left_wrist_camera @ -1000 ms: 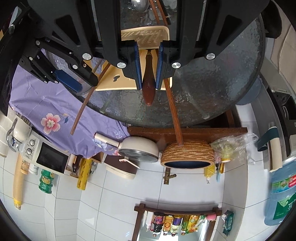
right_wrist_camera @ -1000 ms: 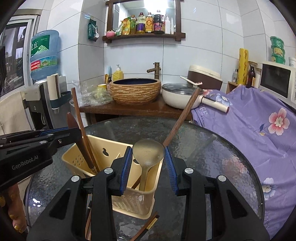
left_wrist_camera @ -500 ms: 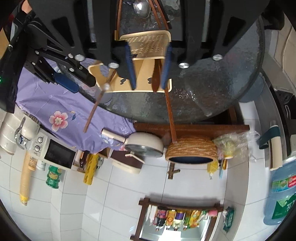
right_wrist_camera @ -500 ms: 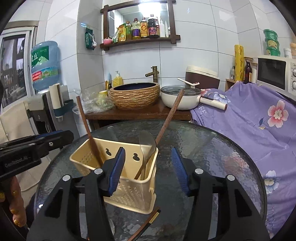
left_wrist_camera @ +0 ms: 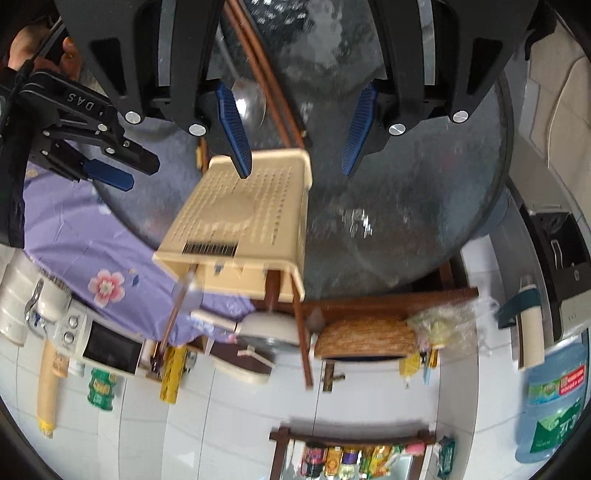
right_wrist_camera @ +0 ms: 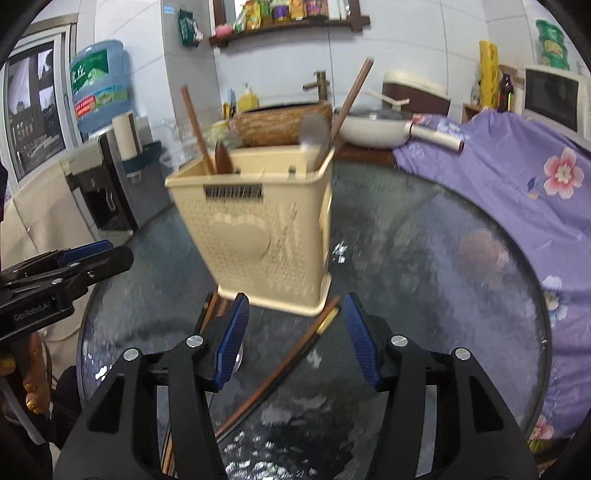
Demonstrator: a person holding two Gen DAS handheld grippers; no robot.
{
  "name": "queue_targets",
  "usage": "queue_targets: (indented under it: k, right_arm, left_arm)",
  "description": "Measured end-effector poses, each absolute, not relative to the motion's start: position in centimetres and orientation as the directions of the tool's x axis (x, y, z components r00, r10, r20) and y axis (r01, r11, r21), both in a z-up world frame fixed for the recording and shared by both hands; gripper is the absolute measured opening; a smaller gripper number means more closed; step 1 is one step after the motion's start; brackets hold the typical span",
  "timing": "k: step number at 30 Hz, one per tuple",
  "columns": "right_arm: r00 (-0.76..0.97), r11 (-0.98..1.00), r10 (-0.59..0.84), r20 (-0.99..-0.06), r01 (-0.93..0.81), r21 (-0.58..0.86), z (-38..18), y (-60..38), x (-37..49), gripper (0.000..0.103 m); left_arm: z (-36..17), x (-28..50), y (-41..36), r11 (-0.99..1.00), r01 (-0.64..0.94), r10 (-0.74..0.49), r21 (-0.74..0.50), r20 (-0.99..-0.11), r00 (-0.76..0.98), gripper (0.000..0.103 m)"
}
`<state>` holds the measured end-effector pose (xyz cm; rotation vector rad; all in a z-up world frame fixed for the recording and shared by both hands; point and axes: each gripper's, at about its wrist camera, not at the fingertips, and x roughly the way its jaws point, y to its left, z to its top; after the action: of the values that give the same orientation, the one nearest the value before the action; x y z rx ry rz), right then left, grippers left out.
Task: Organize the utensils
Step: 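Move both tools down to the black chopsticks beside the holder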
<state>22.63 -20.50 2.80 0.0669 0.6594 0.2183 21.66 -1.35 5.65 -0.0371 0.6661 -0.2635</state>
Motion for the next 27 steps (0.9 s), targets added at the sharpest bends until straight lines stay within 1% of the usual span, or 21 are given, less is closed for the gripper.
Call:
queue_targets:
  k: [3, 5, 9, 11, 15, 22, 27]
  right_arm:
    - [0.735, 0.968, 0.25, -0.631, -0.206, 0.143, 1.0, -19.4, 22.2, 0.054]
    - [0.724, 0.966, 0.256, -0.64, -0.215, 0.144, 0.2, -18.9, 21.9, 0.054]
    - [0.711, 0.977, 0.205, -0.673, -0.189, 0.097, -1.2, -18.2, 22.0, 0.054]
    - [0.688, 0.981, 0.189, -0.701, -0.167, 0.1, -2.0, -18.4, 22.5, 0.054]
    - [0.651, 0.984, 0.177, -0.738, -0.142, 0.112, -3.3, -18.6, 23.0, 0.053]
    - [0.615, 0.987, 0.15, -0.774, -0.141, 0.079, -4.5, -17.9, 23.2, 0.05]
    - [0.611, 0.988, 0.133, -0.781, -0.144, 0.056, -4.5, -18.0, 22.9, 0.05]
  left_arm:
    - [3.2, 22.2, -0.7, 0.972, 0.203, -0.23, -0.119, -0.658, 0.717, 0.043]
    - [1.9, 22.5, -0.4, 0.975, 0.192, -0.218, -0.116, -0.687, 0.694, 0.036]
    - [0.0, 22.8, -0.1, 0.977, 0.185, -0.204, -0.106, -0.722, 0.661, 0.032]
    - [-0.5, 22.7, 0.0, 0.977, 0.185, -0.203, -0.106, -0.73, 0.653, 0.03]
    - [-1.5, 22.4, -0.2, 0.975, 0.188, -0.209, -0.114, -0.745, 0.633, 0.028]
    - [-1.8, 22.2, -1.2, 0.972, 0.201, -0.222, -0.12, -0.752, 0.621, 0.028]
    - [-1.9, 22.3, -1.4, 0.972, 0.203, -0.22, -0.117, -0.756, 0.616, 0.028]
